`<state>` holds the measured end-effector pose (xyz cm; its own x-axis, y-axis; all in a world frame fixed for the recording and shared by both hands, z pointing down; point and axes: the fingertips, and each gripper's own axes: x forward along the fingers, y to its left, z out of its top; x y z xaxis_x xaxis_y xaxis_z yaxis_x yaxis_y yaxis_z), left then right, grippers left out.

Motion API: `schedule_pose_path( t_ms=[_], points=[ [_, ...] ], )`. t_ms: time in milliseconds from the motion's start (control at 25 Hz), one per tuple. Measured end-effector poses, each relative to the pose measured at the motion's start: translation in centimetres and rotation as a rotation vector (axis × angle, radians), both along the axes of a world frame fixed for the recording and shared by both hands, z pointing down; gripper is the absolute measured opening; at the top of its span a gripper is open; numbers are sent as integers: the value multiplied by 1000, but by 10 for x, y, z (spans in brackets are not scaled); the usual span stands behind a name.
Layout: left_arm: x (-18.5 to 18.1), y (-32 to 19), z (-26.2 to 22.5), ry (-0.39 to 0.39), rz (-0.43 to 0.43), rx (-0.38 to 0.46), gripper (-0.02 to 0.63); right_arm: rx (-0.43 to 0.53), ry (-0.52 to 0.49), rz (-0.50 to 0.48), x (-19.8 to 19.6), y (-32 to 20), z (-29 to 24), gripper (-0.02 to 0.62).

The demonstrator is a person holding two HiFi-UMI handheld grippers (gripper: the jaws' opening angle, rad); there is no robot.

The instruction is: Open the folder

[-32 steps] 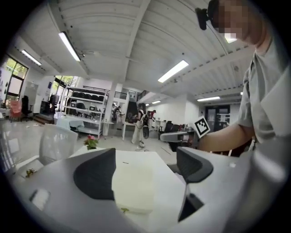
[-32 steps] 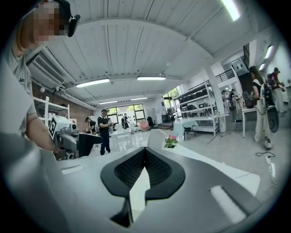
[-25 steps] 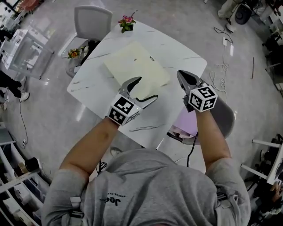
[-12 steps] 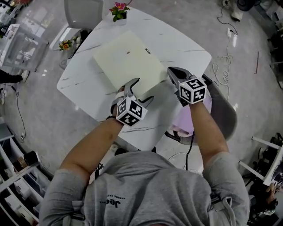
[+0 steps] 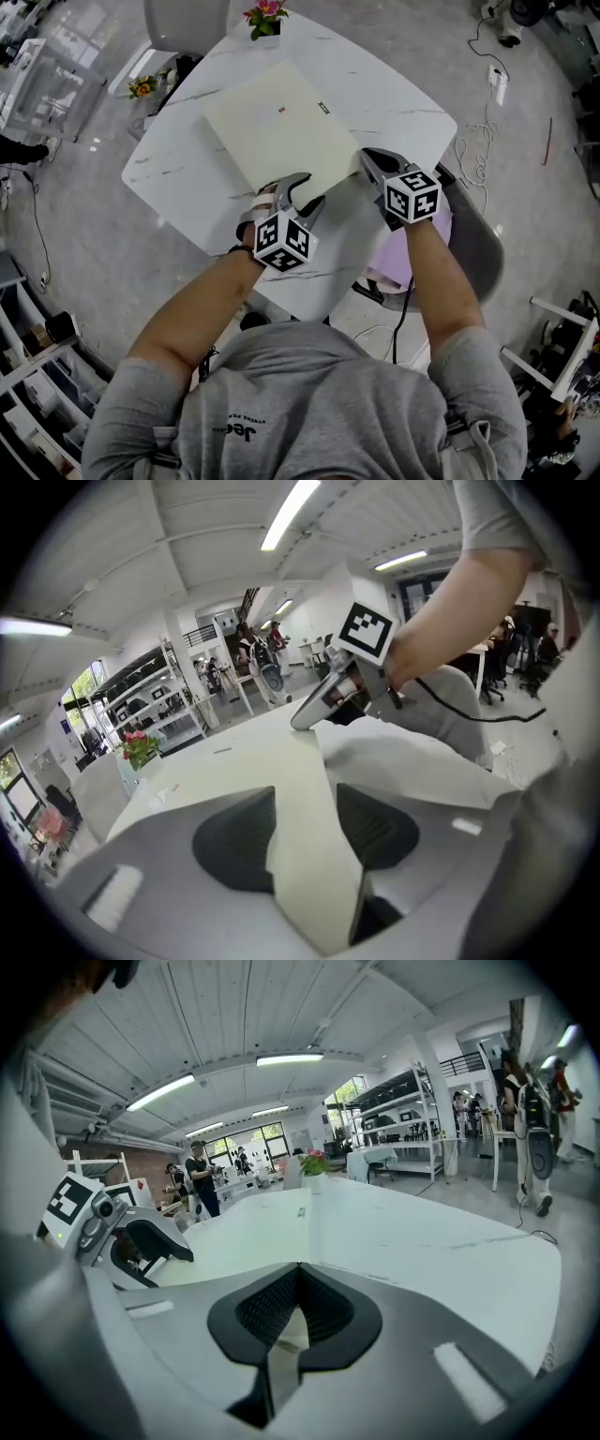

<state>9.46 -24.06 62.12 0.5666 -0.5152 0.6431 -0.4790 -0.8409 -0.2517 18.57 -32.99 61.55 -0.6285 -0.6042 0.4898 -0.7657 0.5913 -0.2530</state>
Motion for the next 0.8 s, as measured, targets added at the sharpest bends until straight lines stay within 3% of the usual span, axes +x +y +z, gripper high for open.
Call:
schedule_pose_path(
  t_ms=[160,520,800],
  points=[
    [3,8,-19,45,15,73,152,-15,-13,26,1,0,1,3],
    [-20,1,-45,77,-82,123,96,-29,-26,20,-6,1,1,3],
    [-49,3,-73,162,-171,168,78,-40,-6,15,-9,2,1,3]
  ],
)
